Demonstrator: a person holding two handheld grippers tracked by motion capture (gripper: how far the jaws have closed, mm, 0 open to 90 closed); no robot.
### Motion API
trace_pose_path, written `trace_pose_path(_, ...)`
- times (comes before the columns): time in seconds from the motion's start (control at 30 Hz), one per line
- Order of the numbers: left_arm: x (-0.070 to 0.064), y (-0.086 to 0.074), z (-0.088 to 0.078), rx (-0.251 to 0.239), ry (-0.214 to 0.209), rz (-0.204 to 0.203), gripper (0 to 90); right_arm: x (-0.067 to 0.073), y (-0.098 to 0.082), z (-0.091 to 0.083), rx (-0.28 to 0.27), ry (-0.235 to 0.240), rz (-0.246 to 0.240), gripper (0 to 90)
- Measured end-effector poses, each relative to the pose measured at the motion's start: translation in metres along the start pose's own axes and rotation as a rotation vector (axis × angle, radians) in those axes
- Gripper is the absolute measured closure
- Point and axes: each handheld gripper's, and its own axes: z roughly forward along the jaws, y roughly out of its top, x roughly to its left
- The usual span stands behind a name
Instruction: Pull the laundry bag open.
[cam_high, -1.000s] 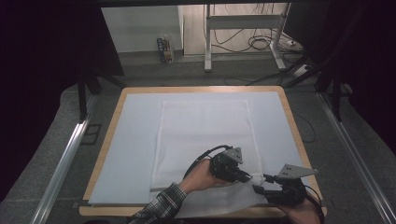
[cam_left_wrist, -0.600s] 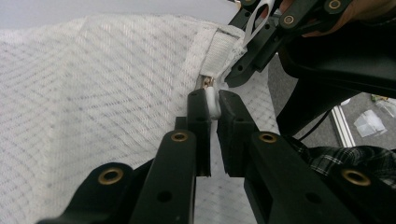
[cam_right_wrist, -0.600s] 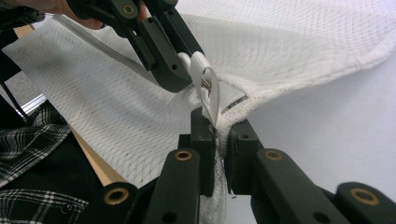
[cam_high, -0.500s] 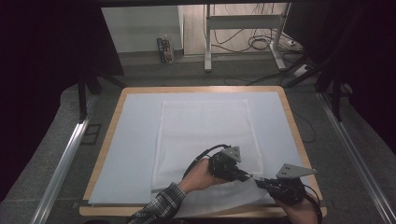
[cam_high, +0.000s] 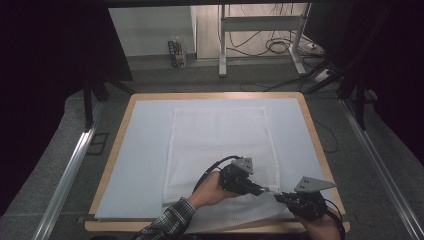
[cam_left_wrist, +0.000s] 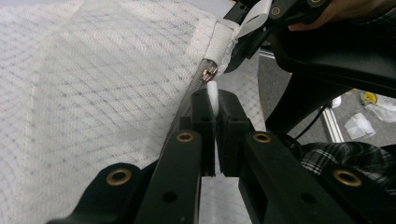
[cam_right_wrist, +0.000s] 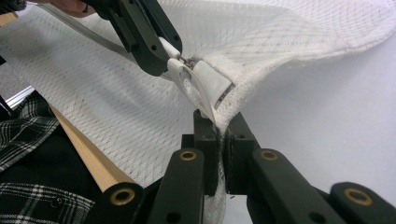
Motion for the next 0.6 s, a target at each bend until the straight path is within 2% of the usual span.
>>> trace_pose_path(0.13,0.0011,-0.0021,0.0001,-0.002,-0.008,-0.015,87.7,0.0003,-0.0002,0.0001,0.004,0.001,0.002,85.7)
trace_pose_path(0.23,-0.0002,-0.0018,0.0011,-0.003,0.001,-0.002,87.6,-0.0003,-0.0009,0.0005,0.003,0.017,0.005,83.9)
trace_pose_path(0.3,-0.0019,-0.0008,0.0014,0.002,0.024,0.008,87.6,-0.0022,-0.0015,-0.0005,-0.018,0.051,0.020,74.3)
trace_pose_path(0.33,-0.0023,-0.0004,0.0012,0.005,0.031,0.012,87.5,-0.0029,-0.0014,-0.0021,-0.027,0.060,0.024,67.0)
trace_pose_path(0.4,-0.0032,-0.0001,0.0009,0.006,0.034,0.016,87.5,-0.0037,-0.0006,-0.0051,-0.046,0.070,0.034,58.6)
trace_pose_path(0.47,-0.0040,0.0000,0.0015,0.014,0.039,0.023,87.5,-0.0052,0.0003,-0.0071,-0.077,0.084,0.057,53.8)
trace_pose_path(0.6,-0.0051,-0.0001,0.0039,0.020,0.040,0.030,87.5,-0.0085,0.0026,-0.0069,-0.091,0.112,0.110,49.6)
